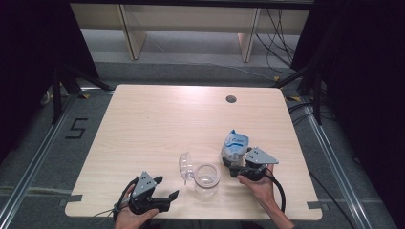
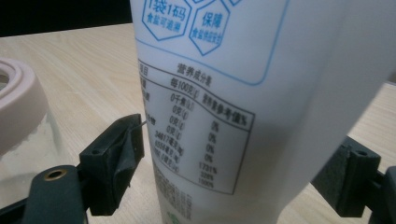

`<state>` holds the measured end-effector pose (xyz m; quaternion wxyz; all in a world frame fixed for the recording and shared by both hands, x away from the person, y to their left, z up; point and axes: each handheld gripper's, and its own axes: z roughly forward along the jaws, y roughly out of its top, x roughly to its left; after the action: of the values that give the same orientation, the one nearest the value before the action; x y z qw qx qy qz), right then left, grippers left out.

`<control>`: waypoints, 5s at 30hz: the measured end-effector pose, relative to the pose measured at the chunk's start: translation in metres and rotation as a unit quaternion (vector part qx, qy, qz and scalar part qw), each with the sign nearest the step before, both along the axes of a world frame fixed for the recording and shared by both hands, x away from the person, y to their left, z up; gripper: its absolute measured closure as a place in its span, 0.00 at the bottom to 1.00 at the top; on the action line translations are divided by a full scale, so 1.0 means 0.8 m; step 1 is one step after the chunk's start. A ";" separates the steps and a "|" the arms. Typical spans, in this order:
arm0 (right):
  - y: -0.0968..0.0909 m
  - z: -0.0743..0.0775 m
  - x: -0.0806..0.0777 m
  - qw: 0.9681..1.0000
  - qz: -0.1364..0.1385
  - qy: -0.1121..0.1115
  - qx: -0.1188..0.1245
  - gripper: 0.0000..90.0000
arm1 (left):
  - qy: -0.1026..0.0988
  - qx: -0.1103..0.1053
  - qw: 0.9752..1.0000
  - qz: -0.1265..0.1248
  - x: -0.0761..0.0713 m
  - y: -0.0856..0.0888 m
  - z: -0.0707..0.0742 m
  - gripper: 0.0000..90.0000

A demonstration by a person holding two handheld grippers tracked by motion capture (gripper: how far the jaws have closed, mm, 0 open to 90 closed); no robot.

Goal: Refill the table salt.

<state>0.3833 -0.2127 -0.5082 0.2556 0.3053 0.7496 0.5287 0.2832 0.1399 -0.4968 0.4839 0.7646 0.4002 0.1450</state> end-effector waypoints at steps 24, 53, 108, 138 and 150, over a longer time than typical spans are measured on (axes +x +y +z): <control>0.009 -0.008 0.010 1.000 0.000 0.011 0.012 0.27 | -0.007 0.008 1.000 -0.009 0.000 0.001 0.000 0.25; 0.013 -0.010 0.015 1.000 0.014 0.003 0.006 0.44 | 0.000 0.005 1.000 -0.003 -0.002 0.002 0.001 0.25; 0.013 0.028 -0.008 0.991 0.030 -0.096 -0.087 0.50 | -0.004 0.009 1.000 -0.006 -0.002 0.008 0.004 0.26; 0.019 0.048 -0.044 0.961 0.057 -0.183 -0.199 0.50 | 0.001 0.007 1.000 -0.003 -0.003 0.007 0.003 0.25; 0.020 0.050 -0.051 0.945 0.054 -0.214 -0.240 0.50 | 0.002 0.004 1.000 0.000 -0.003 0.006 0.003 0.24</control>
<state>0.3422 -0.1968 -0.4683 0.4469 0.0740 0.7972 0.3991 0.2807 0.1446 -0.4947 0.4803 0.7667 0.4006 0.1451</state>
